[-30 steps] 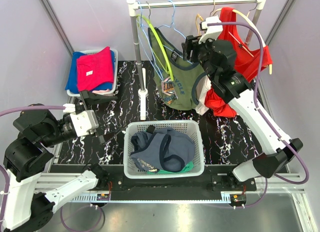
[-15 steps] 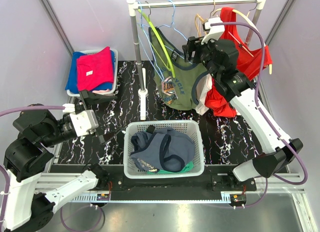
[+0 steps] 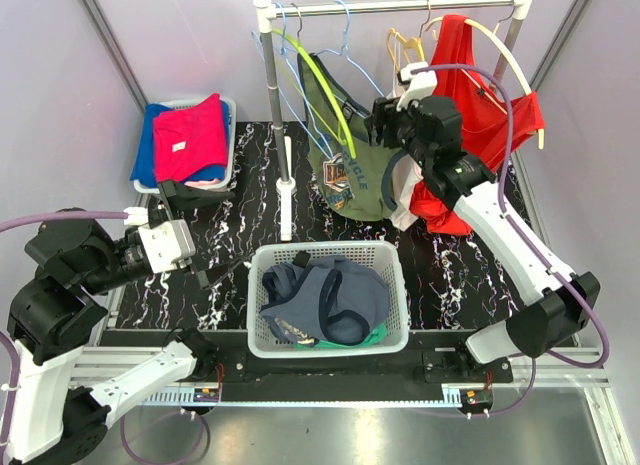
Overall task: Remove the tank top from the hanger
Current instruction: Pick up the hanger from the clothesline.
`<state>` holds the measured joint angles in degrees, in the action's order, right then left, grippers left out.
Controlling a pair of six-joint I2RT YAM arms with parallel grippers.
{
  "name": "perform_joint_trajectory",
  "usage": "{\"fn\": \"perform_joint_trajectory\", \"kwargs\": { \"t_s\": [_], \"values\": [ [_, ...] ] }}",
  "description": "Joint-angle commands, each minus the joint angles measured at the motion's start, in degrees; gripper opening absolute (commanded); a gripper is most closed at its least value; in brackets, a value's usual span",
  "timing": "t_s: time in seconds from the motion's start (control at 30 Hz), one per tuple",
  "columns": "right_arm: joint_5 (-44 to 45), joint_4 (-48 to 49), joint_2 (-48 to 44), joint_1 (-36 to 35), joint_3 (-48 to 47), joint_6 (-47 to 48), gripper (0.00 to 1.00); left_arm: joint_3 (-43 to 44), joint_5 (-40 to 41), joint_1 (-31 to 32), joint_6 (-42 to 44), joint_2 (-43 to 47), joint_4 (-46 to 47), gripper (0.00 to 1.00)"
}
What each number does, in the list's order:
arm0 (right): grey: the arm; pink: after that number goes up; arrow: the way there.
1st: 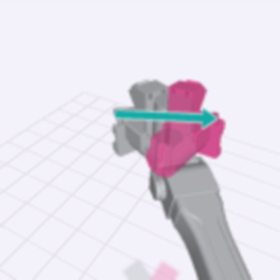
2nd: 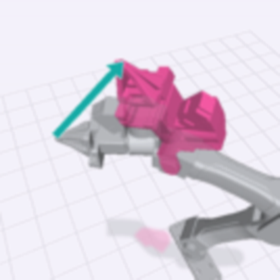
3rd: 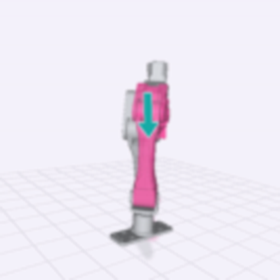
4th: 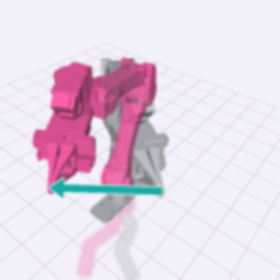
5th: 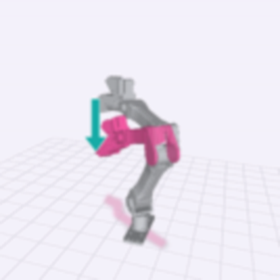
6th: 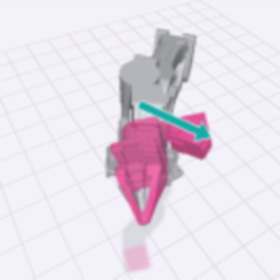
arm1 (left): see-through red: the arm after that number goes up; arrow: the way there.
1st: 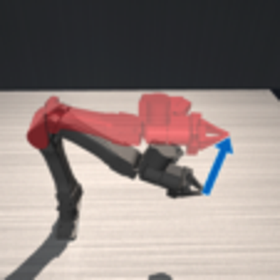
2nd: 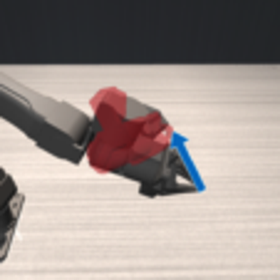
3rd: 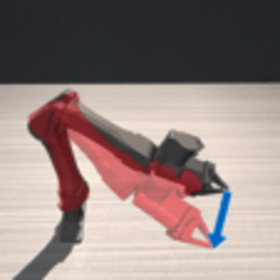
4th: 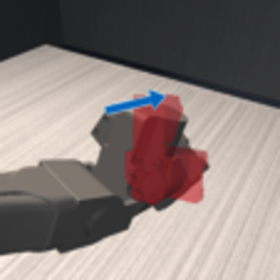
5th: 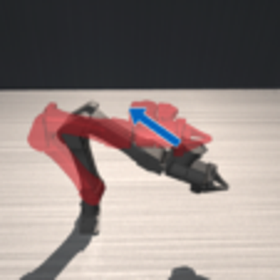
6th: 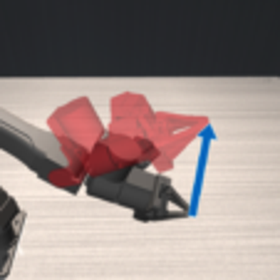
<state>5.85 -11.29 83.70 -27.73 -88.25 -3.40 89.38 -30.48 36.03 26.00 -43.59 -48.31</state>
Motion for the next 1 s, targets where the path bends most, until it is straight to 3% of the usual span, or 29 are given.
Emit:
{"fn": "perform_joint_trajectory", "kwargs": {
  "t_s": [0.0,0.1,0.2,0.23,0.37,0.73,0.97],
  "values": [
    [-2.1,2.5,-4.8,0.3,3.9,-1.2,0.68,0.2,-1.7,-0.3,-1.1,0.4,3.2,0.99],
    [-2.6,2.7,-6.4,0.4,5.7,-0.9,0.61,0.1,-1.7,-0.3,-1.0,0.4,3.2,0.99],
    [-3.2,2.8,-7.4,0.4,6.2,-0.7,0.44,0.3,-2.1,-0.4,-1.3,0.3,3.4,0.99],
    [-3.4,2.8,-7.6,0.4,6.1,-0.7,0.32,0.3,-2.1,-0.5,-1.4,0.1,3.4,0.99],
    [-4.1,2.9,-7.8,0.4,4.8,-0.5,0.0,0.3,-2.3,-0.9,-1.6,0.3,3.5,0.99],
    [-2.4,5.0,-6.5,0.4,-3.4,-0.2,0.0,0.2,-2.6,-1.3,-1.9,0.6,3.5,0.99],
    [0.3,7.3,-11.2,0.4,-3.2,-1.3,0.0,-0.4,-2.4,-1.6,-1.8,1.1,3.5,0.99]
  ]
}}
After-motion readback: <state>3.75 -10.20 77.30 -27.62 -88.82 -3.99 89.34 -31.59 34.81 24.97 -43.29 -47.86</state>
